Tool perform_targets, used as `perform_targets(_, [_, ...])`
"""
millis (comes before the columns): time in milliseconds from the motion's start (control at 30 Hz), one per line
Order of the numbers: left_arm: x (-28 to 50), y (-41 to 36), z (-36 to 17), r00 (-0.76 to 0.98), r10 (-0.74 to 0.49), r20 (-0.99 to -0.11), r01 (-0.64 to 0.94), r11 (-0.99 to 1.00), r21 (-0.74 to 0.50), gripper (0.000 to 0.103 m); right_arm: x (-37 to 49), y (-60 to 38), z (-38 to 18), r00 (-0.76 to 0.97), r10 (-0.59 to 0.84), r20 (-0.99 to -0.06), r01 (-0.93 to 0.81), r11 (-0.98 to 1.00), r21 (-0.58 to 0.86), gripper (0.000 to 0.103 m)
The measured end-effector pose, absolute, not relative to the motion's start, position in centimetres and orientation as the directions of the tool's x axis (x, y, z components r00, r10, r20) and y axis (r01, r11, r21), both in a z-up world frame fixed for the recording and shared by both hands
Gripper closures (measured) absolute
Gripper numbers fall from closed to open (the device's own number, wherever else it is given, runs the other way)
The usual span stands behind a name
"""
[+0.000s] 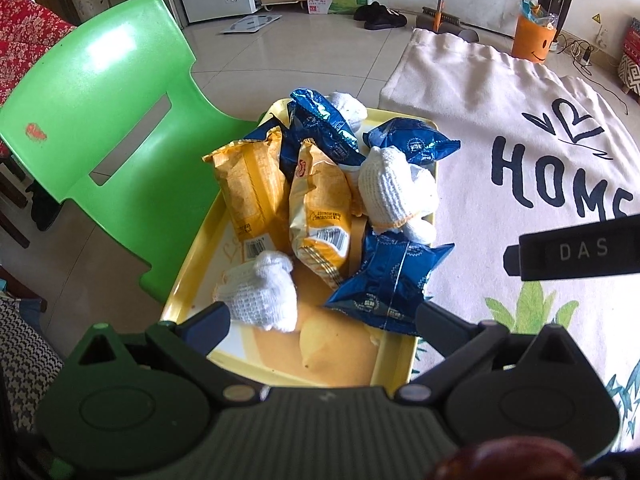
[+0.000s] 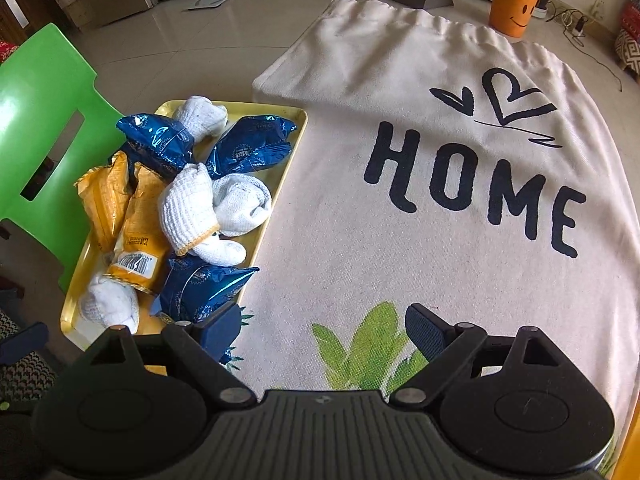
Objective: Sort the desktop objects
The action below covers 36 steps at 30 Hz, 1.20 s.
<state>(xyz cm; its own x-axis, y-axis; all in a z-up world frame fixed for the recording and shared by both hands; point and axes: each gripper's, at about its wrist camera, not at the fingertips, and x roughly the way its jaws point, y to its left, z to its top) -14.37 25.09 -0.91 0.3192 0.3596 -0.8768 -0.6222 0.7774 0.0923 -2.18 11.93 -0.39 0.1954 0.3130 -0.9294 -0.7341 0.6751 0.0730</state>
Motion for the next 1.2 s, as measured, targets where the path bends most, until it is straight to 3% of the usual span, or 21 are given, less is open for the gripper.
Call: perform_targets(1200, [-13.2, 25.3, -2.1, 0.283, 0.306, -0.909, -0.615, 0.785, 0.072, 0.0, -3.0, 13.7, -2.0, 0.225, 0.277, -0.934, -0.798, 0.602, -0.014, 0.013])
